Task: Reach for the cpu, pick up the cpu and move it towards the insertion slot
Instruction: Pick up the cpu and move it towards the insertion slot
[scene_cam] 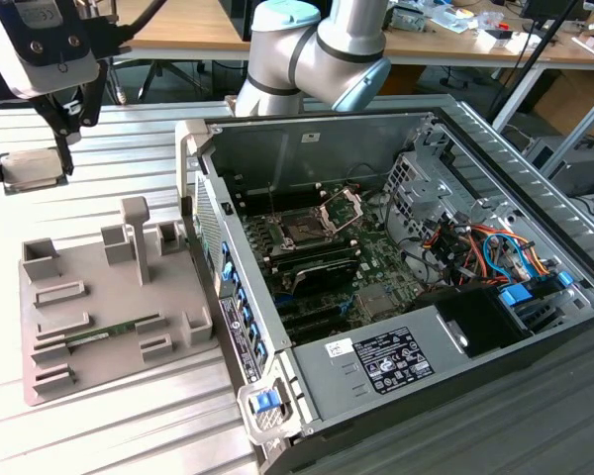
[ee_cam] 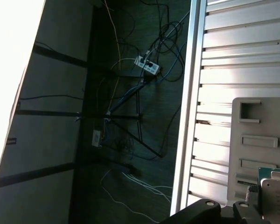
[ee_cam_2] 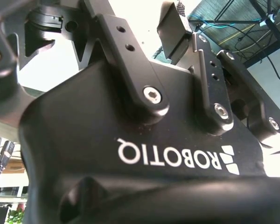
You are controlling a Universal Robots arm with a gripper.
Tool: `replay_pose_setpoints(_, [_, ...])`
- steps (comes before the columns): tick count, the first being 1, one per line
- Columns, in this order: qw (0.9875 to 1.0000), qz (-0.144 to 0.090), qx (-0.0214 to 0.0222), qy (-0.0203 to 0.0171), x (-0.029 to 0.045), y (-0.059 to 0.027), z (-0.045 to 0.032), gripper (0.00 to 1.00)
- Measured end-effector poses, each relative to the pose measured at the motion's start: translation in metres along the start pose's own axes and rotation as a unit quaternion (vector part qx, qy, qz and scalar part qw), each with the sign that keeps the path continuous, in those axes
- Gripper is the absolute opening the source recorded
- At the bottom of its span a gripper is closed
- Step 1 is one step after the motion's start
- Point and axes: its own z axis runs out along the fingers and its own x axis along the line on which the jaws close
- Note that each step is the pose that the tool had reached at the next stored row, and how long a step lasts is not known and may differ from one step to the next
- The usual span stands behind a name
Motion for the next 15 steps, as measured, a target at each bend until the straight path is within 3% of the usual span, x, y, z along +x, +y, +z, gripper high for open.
replay_pose_setpoints(15, [1.0, 0.0, 0.0, 0.0, -0.0099, -0.0016, -0.0001, 0.55])
